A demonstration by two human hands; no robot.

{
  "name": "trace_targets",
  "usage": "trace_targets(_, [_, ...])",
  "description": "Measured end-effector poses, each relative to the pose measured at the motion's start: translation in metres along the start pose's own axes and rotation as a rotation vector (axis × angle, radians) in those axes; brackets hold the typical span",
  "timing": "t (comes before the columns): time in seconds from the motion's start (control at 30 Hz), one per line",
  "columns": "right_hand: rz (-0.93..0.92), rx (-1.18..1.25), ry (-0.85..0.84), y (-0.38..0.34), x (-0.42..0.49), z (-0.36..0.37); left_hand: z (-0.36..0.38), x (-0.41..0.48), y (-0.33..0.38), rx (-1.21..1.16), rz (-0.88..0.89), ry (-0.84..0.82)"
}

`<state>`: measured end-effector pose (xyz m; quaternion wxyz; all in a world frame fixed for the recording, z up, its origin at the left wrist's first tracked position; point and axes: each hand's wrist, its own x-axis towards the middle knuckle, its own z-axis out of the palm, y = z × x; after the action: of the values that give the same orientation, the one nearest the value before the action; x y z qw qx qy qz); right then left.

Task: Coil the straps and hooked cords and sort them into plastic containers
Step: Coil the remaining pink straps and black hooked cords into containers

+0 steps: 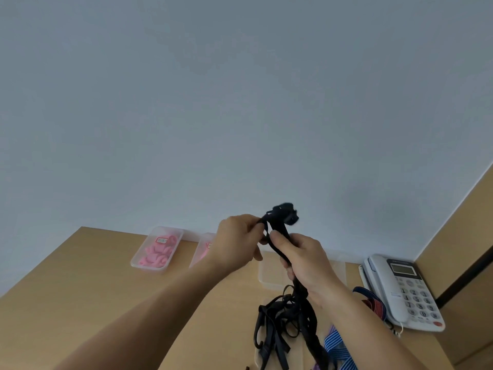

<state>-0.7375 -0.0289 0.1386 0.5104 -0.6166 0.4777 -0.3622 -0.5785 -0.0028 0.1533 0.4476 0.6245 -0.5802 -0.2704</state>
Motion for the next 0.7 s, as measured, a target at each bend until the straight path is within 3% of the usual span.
trace_targets(0.07, [-0.036, -0.032, 0.026, 0.001, -0.001, -0.003, -0.007, 0.004, 0.001, -0.223, -0.121, -0.005])
trace_targets(0.27, [-0.109, -0.188, 0.126, -0.002, 0.002, -0.015, -0.011, 0.006, 0.001, -0.534, -0.183, -0.152])
trace_targets(0.33, [-0.157, -0.222, 0.061, -0.003, -0.001, -0.021, -0.010, 0.008, 0.001, -0.404, -0.125, -0.144])
trace_targets(0.4, [-0.175, -0.254, -0.005, -0.004, -0.005, -0.022, -0.004, 0.007, 0.001, -0.124, -0.022, -0.059])
trace_targets(0.53, [-0.173, -0.364, 0.050, -0.007, -0.007, -0.006, 0.016, -0.003, 0.008, 0.415, 0.297, 0.117])
trace_targets(0.7, [-0.161, -0.389, 0.116, -0.007, -0.010, -0.001, 0.026, -0.008, 0.007, 0.589, 0.719, 0.281])
